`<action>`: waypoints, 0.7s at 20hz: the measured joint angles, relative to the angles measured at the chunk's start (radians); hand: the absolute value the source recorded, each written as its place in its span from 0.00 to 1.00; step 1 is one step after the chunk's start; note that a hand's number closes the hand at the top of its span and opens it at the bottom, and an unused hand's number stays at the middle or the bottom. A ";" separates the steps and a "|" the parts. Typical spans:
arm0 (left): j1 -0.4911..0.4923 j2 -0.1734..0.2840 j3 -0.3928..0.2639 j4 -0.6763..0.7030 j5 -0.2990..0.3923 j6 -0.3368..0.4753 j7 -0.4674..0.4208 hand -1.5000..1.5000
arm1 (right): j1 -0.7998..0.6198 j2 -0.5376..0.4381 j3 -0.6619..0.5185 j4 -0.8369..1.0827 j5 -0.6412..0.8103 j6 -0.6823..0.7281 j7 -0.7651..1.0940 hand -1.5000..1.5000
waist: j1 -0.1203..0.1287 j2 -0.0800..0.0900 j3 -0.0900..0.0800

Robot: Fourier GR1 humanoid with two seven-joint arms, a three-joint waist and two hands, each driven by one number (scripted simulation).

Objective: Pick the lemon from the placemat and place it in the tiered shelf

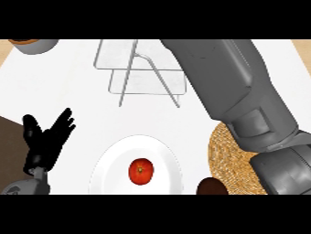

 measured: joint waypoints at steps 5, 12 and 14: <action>-0.004 -0.002 -0.003 -0.014 -0.002 0.005 0.023 0.50 | 0.012 0.011 -0.070 -0.042 -0.080 -0.092 -0.039 0.00 | 0.001 0.000 0.000; 0.013 -0.004 0.003 -0.019 -0.005 0.008 0.008 0.50 | 0.009 -0.032 -0.138 -0.100 -0.115 -0.211 -0.040 0.00 | -0.006 -0.002 0.000; 0.025 -0.001 0.005 -0.033 -0.002 0.005 0.015 0.50 | 0.022 -0.065 -0.139 -0.104 -0.093 -0.240 -0.024 0.00 | -0.009 -0.003 0.000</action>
